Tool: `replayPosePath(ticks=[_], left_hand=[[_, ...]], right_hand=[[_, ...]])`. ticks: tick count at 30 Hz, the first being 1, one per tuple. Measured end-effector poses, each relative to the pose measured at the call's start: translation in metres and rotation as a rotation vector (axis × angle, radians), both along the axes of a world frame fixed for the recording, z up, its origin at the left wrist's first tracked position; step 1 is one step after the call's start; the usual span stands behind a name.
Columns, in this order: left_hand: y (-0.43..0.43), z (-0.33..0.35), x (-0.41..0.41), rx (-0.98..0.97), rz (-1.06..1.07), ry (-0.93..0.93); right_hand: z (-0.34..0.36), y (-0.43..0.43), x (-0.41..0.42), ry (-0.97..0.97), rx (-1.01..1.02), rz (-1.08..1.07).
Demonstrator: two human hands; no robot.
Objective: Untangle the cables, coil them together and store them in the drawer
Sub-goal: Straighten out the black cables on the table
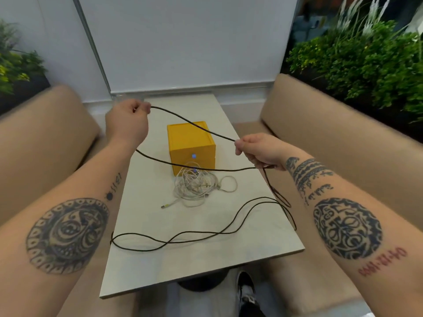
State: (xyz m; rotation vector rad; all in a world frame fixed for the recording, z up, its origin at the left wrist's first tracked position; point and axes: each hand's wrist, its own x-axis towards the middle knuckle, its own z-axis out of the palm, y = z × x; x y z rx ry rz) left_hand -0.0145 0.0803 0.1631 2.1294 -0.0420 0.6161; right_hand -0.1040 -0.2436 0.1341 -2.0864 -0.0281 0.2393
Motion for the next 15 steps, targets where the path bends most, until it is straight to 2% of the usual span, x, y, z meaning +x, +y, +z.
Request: replayPosePath(ticks=[5,8,12,15], left_hand=[[-0.002,-0.014,-0.008,0.128,-0.014,-0.022],[0.004,-0.016,-0.013,0.153,0.027,-0.051],[0.028,-0.013,-0.010,0.084,0.046,-0.016],[0.042,-0.014,-0.007,-0.067,0.124,0.008]], right_hand=[[-0.019,-0.013,-0.017,0.089,-0.140,-0.016],[-0.021,-0.024,-0.026,0.062,-0.402,0.019],[-0.027,-0.047,-0.033,-0.033,-0.453,-0.150],[-0.036,-0.051,-0.034,-0.131,-0.424,-0.323]])
